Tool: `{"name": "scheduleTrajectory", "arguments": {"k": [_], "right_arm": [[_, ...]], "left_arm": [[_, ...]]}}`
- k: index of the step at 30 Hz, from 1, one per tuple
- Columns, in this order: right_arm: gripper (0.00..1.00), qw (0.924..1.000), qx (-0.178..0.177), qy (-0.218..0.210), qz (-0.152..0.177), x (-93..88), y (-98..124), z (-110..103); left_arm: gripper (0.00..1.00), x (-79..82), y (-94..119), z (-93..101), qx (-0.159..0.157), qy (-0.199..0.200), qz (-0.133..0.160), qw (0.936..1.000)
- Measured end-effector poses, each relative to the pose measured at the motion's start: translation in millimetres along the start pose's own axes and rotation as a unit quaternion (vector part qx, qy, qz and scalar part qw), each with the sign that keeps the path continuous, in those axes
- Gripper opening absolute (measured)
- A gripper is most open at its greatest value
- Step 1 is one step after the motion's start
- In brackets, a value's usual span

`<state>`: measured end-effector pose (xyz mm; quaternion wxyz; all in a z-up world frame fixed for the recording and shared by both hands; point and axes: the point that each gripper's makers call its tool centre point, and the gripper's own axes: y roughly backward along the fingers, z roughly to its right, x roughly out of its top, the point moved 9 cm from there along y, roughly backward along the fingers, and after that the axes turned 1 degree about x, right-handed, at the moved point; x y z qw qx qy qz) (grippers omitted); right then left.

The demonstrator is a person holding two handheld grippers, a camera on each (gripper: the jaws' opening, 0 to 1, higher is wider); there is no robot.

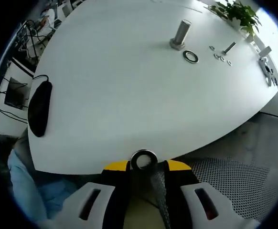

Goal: Place the washer onto the threaded stud by aligning its center hole with the stud, sliding it down to the base, and recovering from edge contact or off-axis alignment until the washer reaches the visible bottom stop.

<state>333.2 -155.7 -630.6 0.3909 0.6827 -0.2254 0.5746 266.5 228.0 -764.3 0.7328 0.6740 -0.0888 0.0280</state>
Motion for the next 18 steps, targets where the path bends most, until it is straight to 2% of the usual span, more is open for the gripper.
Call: {"name": "scheduleTrajectory", "arguments": {"k": [18], "right_arm": [[0.51,1.0000,0.001,0.001,-0.002,-0.5,-0.5,-0.4]], "left_arm": [[0.27,0.4,-1.8,-0.2,0.007,0.000,-0.001,1.0000]]}}
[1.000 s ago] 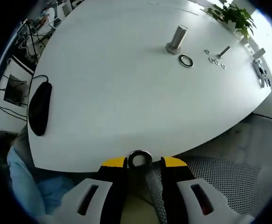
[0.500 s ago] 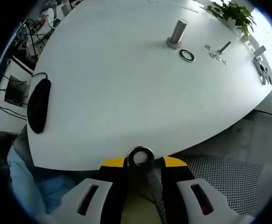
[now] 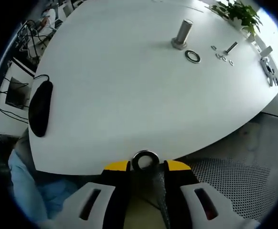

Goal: Place the washer onto the threaded stud by aligning its center hole with the stud, sliding it down to the base, and recovering from edge contact or off-axis alignment until the washer reaches the visible bottom stop.

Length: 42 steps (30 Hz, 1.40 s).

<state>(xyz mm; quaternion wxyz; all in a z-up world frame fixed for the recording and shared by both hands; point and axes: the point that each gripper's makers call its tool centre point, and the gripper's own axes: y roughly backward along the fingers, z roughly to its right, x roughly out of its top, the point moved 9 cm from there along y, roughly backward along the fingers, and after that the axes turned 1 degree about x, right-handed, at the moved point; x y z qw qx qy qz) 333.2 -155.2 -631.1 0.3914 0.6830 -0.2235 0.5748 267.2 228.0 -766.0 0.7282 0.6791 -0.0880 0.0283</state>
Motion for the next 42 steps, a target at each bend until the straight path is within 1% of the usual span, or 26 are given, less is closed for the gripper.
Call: {"name": "scheduleTrajectory", "arguments": {"k": [6,10,13,19,42], "right_arm": [[0.51,1.0000,0.001,0.000,-0.001,-0.2,0.0,-0.1],[0.51,1.0000,0.000,0.000,-0.001,-0.3,0.2,-0.1],[0.51,1.0000,-0.001,0.000,-0.001,-0.3,0.3,0.4],[0.51,1.0000,0.000,0.001,-0.002,-0.3,-0.1,-0.1],[0.51,1.0000,-0.001,0.001,-0.002,-0.5,-0.3,0.3]], "left_arm": [[0.27,-0.5,-1.4,-0.2,0.000,0.002,0.001,1.0000],[0.26,-1.7,-2.9,-1.3,0.003,-0.003,-0.003,1.0000],[0.26,-0.9,-3.5,-1.5,0.002,0.005,0.000,1.0000],[0.25,0.0,-4.0,-0.7,0.004,0.000,0.000,1.0000],[0.21,2.3,-5.8,0.7,0.032,-0.020,-0.014,0.9992]]}}
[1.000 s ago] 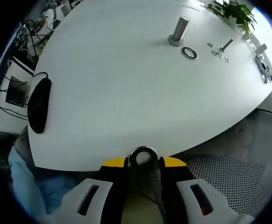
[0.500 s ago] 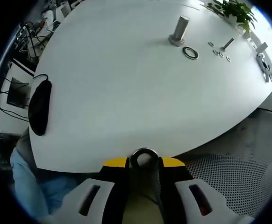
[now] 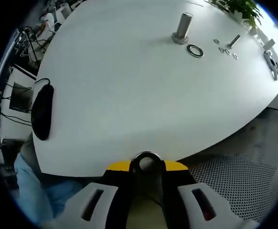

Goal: Place the washer onto the threaded stud by aligning its center hole with the stud, sliding it down to the base, and recovering from edge contact or off-axis alignment until the washer reaches the visible bottom stop.

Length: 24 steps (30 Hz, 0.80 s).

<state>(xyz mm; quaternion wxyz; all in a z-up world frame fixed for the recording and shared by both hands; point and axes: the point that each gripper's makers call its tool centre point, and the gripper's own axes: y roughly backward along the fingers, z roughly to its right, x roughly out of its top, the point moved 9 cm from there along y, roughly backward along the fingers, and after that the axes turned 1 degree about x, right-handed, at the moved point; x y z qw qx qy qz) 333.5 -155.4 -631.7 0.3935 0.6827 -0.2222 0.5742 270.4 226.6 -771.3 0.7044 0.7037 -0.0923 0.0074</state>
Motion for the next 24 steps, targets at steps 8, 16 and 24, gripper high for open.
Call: {"name": "scheduleTrajectory", "arguments": {"k": [8,16,24], "right_arm": [[0.51,1.0000,0.000,0.001,0.000,0.0,0.0,-0.1],[0.51,1.0000,0.000,0.001,-0.001,-0.2,0.3,-0.1],[0.51,1.0000,0.001,0.003,-0.002,-0.5,0.1,-0.7]], "left_arm": [[0.21,0.9,-1.1,-0.6,0.001,0.000,-0.004,1.0000],[0.21,5.0,-2.9,-0.8,0.005,-0.006,0.002,1.0000],[0.21,8.6,-4.5,-0.8,0.002,-0.013,0.006,0.9999]]}}
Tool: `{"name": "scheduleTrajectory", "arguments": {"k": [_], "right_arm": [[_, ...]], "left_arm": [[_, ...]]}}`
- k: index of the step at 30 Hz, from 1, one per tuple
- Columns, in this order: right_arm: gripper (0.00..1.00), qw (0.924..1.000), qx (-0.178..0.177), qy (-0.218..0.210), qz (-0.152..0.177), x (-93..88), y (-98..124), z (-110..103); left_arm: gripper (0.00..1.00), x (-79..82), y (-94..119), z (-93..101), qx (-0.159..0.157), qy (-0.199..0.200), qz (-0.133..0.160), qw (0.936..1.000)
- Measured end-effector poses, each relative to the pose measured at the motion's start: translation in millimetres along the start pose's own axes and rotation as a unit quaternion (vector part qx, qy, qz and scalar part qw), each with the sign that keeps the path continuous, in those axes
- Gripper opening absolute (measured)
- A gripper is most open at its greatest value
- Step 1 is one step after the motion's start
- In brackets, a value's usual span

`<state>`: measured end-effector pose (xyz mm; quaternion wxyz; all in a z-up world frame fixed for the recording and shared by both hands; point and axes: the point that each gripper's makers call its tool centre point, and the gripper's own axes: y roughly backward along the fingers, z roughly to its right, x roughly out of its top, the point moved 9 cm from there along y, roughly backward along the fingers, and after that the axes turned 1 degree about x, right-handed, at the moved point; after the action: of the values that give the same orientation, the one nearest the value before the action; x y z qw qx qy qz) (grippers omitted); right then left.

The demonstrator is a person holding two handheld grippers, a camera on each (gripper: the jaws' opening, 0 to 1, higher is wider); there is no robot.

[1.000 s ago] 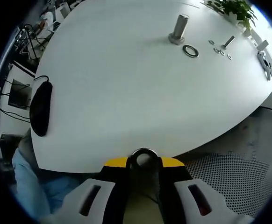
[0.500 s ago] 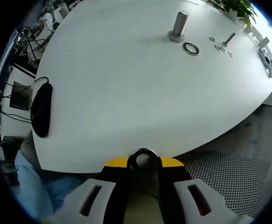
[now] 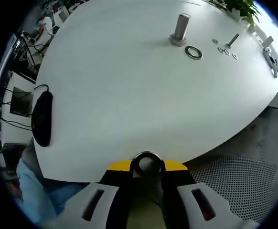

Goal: Place the washer onto the threaded stud by aligning its center hole with the stud, sliding it down to the base, and recovering from edge contact or off-axis alignment until the washer reaches the visible bottom stop.

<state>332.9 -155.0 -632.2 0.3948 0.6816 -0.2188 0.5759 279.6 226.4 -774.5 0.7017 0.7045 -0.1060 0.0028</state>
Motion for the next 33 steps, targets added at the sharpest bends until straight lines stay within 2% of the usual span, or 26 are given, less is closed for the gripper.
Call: {"name": "scheduleTrajectory", "arguments": {"k": [21,33], "right_arm": [[0.51,1.0000,-0.003,-0.001,0.001,0.0,0.6,0.7],[0.51,1.0000,-0.003,0.000,0.000,0.2,0.3,0.3]], "left_arm": [[0.21,12.0,-5.5,0.8,-0.004,-0.011,0.019,0.9997],[0.21,22.3,-1.7,1.2,-0.002,-0.015,0.042,0.9990]]}}
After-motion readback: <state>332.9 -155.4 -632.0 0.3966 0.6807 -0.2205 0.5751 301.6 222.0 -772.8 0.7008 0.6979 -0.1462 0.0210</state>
